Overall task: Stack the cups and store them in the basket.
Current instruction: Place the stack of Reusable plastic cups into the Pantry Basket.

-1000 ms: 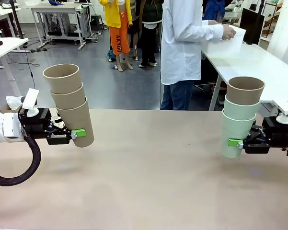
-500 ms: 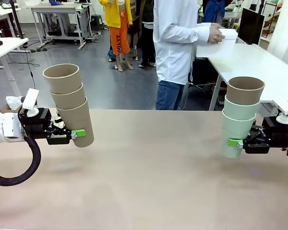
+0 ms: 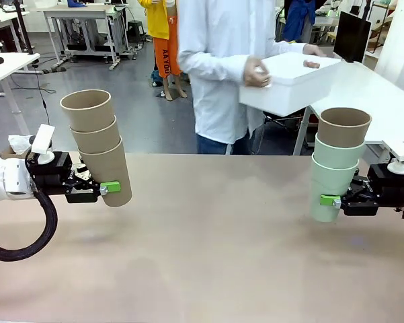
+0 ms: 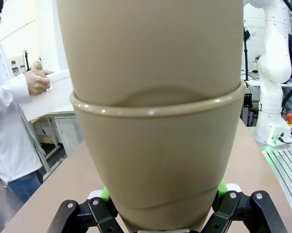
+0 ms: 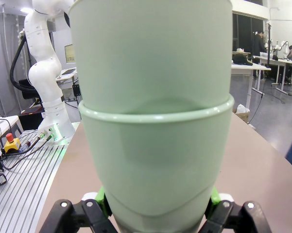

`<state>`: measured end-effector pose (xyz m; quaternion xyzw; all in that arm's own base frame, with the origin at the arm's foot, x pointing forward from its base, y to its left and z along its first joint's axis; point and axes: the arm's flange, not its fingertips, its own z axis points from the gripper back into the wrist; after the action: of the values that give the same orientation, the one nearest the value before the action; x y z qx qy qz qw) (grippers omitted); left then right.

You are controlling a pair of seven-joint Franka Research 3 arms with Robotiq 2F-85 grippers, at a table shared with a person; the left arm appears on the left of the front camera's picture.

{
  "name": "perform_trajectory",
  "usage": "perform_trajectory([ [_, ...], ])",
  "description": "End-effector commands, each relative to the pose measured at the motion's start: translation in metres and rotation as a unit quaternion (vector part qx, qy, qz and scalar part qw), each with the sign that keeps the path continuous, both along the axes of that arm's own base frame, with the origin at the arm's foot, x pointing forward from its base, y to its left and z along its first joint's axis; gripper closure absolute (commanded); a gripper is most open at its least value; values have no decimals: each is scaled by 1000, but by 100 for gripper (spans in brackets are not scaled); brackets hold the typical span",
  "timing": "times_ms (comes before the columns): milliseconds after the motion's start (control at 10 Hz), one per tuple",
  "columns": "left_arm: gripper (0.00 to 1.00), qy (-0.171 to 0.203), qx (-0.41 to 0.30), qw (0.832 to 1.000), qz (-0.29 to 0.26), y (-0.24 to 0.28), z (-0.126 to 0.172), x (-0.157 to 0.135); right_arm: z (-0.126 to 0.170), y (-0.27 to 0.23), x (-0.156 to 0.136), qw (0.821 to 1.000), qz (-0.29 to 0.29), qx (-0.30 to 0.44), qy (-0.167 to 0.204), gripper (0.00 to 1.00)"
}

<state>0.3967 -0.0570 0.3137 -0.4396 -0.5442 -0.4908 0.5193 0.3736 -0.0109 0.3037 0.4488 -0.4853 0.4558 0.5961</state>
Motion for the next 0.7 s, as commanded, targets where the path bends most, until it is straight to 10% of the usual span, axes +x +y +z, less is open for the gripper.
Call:
perform_trajectory([
  [0, 17, -6, -2, 1000, -3, 0, 3, -1, 3, 0, 1, 1000, -1, -1, -4, 16],
  [600, 17, -6, -2, 1000, -3, 0, 3, -1, 3, 0, 1, 1000, -1, -1, -4, 16],
])
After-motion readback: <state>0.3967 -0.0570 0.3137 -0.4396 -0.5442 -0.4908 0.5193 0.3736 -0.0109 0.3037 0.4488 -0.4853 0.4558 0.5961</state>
